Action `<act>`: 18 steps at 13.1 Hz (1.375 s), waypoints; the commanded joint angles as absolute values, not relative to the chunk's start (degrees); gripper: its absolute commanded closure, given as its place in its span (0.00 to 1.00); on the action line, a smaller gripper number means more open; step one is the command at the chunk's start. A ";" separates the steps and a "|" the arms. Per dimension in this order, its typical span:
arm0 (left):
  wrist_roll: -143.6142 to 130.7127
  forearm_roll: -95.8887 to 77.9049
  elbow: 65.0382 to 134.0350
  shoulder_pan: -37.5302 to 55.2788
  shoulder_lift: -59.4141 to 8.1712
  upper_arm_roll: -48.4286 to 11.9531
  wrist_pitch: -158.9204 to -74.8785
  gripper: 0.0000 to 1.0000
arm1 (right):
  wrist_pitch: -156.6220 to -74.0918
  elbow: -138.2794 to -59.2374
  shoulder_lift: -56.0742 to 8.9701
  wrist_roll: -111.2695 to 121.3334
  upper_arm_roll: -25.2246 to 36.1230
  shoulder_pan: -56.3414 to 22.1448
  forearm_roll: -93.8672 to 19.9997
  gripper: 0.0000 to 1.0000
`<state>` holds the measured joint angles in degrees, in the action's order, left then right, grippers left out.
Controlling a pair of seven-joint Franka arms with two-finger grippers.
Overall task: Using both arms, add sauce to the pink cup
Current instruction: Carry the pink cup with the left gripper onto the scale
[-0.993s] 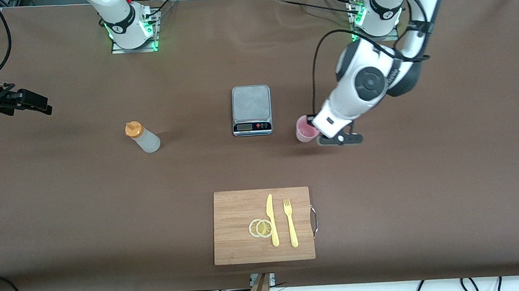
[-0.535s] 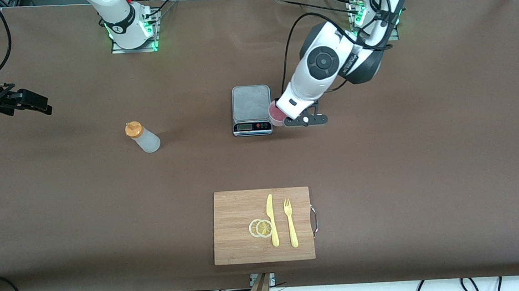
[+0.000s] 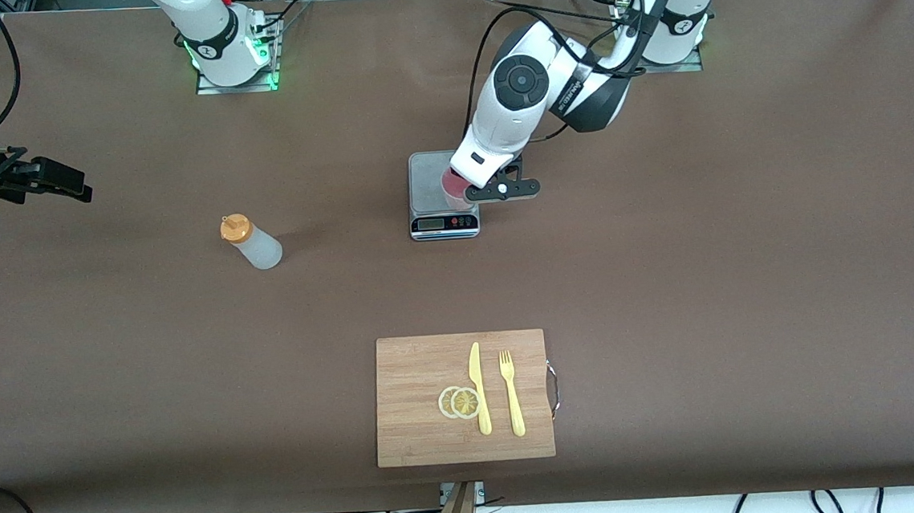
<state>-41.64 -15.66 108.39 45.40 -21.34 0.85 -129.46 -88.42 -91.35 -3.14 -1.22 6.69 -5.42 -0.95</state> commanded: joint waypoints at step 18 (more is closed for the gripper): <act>-46.23 -21.27 108.39 47.12 -19.86 2.20 -130.02 0.00 | -87.54 -90.97 -2.46 -1.05 5.80 -5.36 -1.05 0.00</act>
